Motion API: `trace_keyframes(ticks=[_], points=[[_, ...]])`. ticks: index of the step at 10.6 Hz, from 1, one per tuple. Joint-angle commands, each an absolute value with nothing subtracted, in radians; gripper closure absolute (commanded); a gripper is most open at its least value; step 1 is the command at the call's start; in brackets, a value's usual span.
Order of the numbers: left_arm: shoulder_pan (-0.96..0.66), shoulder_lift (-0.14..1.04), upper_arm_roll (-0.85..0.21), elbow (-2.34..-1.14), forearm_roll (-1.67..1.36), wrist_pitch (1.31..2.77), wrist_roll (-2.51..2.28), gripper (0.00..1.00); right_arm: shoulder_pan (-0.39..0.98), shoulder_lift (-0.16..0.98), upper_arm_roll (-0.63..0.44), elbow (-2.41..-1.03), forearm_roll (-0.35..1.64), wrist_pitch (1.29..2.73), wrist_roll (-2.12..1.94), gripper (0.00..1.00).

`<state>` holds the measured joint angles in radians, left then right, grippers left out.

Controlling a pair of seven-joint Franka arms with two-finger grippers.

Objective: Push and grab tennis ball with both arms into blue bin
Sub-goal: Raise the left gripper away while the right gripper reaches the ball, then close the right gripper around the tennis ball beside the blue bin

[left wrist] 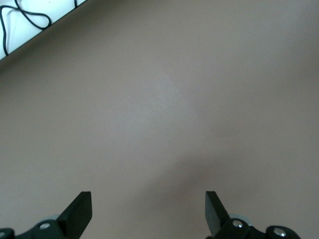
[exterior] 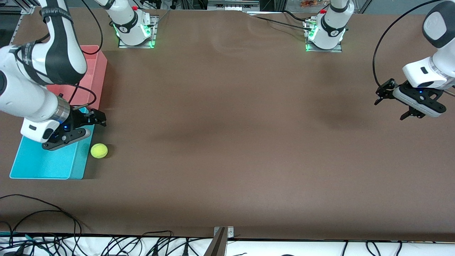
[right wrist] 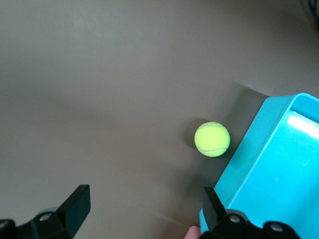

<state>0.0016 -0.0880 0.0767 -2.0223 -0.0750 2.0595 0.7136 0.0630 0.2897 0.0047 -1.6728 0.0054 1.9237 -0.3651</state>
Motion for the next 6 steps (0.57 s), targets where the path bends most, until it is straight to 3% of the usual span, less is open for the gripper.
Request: trace_keyframes(ticks=[1,6], points=[[-0.009,-0.087,0.072,-1.919,-0.034,1.916,0.567,0.00,-0.001,0.371,0.005,-1.669,0.023,1.965,-0.648,0.00],[-0.011,-0.084,-0.017,-1.789,0.031,1.729,0.324,0.00,-0.038,0.510,-0.002,-1.654,0.012,2.215,-1.243,0.00]])
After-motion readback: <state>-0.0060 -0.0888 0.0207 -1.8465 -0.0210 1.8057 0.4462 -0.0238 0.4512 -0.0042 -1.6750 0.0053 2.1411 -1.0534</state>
